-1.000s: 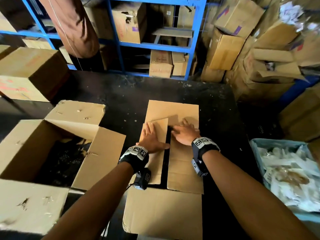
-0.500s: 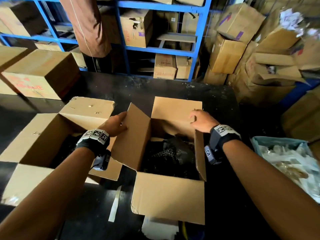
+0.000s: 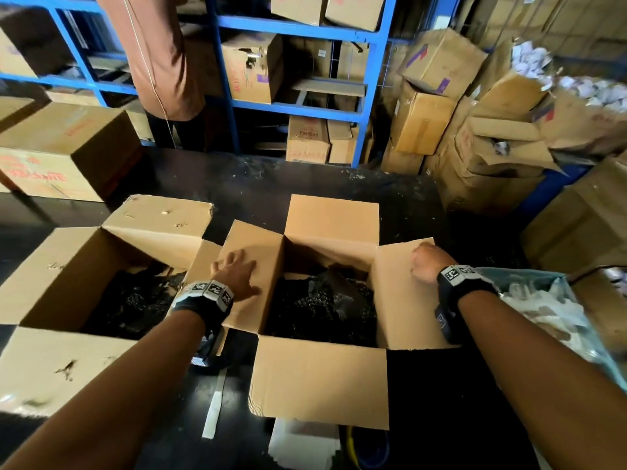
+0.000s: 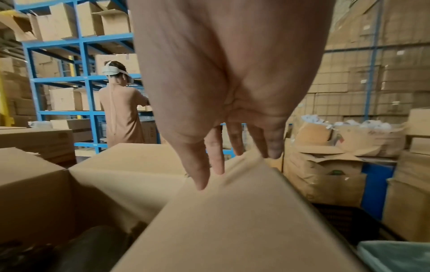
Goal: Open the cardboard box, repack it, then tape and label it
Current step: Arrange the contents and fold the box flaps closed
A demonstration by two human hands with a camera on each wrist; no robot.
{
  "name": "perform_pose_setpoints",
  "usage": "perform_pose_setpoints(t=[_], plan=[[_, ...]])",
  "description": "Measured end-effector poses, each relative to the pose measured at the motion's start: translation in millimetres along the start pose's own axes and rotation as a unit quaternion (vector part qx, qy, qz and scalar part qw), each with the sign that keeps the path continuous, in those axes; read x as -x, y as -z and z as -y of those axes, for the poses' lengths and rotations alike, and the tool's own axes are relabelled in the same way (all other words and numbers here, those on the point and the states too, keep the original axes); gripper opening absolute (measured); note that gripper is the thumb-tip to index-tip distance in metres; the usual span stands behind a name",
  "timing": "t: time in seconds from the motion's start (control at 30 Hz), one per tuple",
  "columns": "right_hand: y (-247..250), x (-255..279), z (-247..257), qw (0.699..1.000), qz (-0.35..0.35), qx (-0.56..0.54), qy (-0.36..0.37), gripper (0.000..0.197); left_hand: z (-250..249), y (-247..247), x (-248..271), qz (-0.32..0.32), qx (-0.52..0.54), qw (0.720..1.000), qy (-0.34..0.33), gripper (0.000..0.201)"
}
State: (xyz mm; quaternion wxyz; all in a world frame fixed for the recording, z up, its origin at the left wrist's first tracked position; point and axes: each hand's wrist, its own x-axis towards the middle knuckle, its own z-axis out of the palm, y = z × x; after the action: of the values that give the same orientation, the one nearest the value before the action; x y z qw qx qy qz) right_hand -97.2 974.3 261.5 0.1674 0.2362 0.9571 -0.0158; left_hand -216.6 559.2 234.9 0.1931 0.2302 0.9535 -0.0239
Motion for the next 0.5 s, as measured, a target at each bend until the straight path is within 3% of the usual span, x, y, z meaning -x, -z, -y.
perform_pose_setpoints(t=[0.13, 0.23, 0.37, 0.5], plan=[[-9, -19, 31, 0.998, 0.044, -0.001, -0.05, 0.053, -30, -12, -8, 0.015, 0.014, 1.0, -0.017, 0.081], [-11, -36, 51, 0.996, 0.066, -0.038, -0.042, 0.062, -41, -12, -17, 0.019, 0.023, 0.999, -0.012, 0.089], [-1, -74, 70, 0.983, 0.082, -0.162, -0.036, 0.063, -42, -9, -35, 0.01, 0.046, 0.999, -0.013, 0.093], [9, -113, 82, 0.945, 0.068, -0.308, -0.083, 0.087, -41, -3, -50, -0.004, 0.071, 0.997, -0.023, 0.08]])
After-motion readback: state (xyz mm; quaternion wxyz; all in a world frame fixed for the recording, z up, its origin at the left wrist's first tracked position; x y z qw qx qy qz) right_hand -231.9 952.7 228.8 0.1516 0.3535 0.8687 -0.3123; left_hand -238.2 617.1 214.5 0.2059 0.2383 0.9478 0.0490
